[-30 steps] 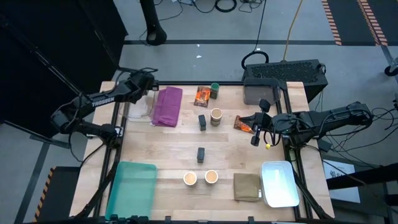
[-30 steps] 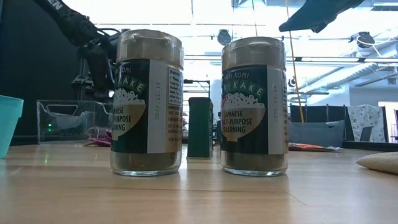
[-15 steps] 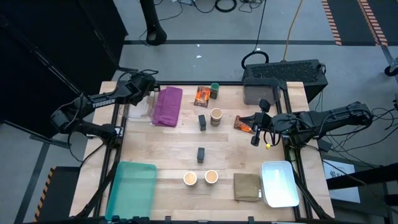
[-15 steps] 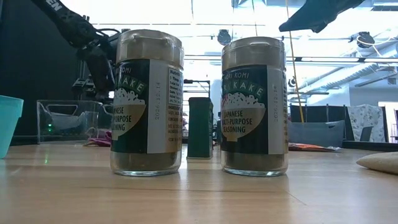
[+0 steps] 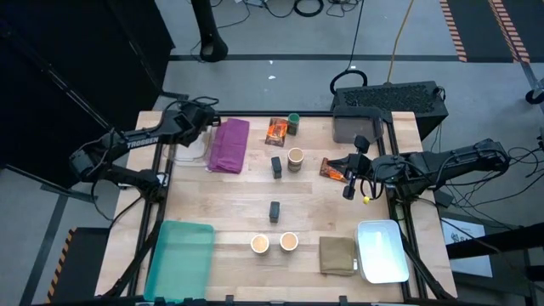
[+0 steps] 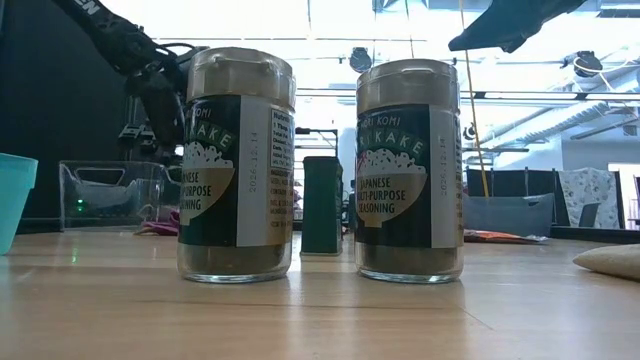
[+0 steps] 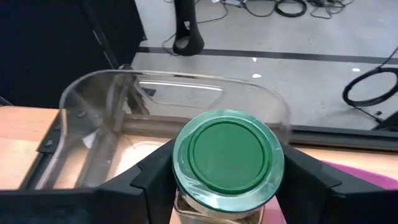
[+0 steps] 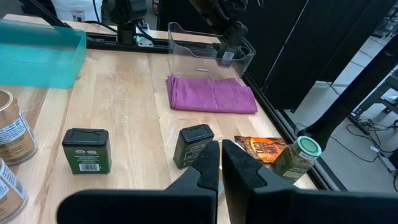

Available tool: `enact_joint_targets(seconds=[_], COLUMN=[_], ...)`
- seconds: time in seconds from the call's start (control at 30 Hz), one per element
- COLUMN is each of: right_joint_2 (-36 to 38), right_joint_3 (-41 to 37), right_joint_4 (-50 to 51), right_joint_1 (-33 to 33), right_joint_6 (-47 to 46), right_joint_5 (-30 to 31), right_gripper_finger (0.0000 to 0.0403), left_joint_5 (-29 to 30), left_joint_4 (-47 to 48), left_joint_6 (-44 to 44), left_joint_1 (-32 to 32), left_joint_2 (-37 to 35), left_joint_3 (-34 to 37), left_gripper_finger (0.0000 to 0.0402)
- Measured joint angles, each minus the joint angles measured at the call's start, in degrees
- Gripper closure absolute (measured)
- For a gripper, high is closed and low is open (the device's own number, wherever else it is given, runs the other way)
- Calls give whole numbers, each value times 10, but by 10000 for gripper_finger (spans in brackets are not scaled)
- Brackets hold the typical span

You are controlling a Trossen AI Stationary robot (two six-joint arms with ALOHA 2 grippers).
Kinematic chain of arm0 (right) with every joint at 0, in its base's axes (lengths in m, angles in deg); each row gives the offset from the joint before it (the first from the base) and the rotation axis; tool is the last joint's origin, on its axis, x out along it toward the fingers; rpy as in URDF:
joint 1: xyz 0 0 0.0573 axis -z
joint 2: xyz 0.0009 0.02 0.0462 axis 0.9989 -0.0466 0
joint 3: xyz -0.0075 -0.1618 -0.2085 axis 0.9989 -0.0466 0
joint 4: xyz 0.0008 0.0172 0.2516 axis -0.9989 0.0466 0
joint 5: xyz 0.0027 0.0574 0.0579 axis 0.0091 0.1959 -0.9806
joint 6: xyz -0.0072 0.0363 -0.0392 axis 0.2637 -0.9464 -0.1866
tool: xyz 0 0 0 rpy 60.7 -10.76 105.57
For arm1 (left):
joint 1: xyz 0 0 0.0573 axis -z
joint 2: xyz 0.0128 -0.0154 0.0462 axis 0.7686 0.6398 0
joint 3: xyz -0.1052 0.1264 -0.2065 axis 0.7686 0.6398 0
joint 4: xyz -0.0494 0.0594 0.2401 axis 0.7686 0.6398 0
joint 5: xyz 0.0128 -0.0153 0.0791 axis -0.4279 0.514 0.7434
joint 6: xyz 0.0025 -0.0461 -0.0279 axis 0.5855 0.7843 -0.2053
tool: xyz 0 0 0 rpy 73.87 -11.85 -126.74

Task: Sort spices by type
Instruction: Put the bottom green seasoning bottle into the transparent bin

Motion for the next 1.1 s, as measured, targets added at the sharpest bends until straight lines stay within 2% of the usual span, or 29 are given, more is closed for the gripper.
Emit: enact_joint_targets(seconds=[0.23,0.5,1.1], right_joint_2=[0,0,0], right_joint_3=[0,0,0], right_joint_4=[3,3,3], right_joint_1=[0,0,0], right_joint_6=[-1,0,2], right_joint_5=[0,0,0], right_gripper_finger=[403,403,403], left_joint_5=[2,7,11], left_joint_4=[-2,-55,-49], left_joint_6=[0,12,-6], left_joint_1=[-7,-10,-10], left_joint_2=[0,0,0], left_joint_3=[2,45,46], left_gripper_finger=[177,177,176])
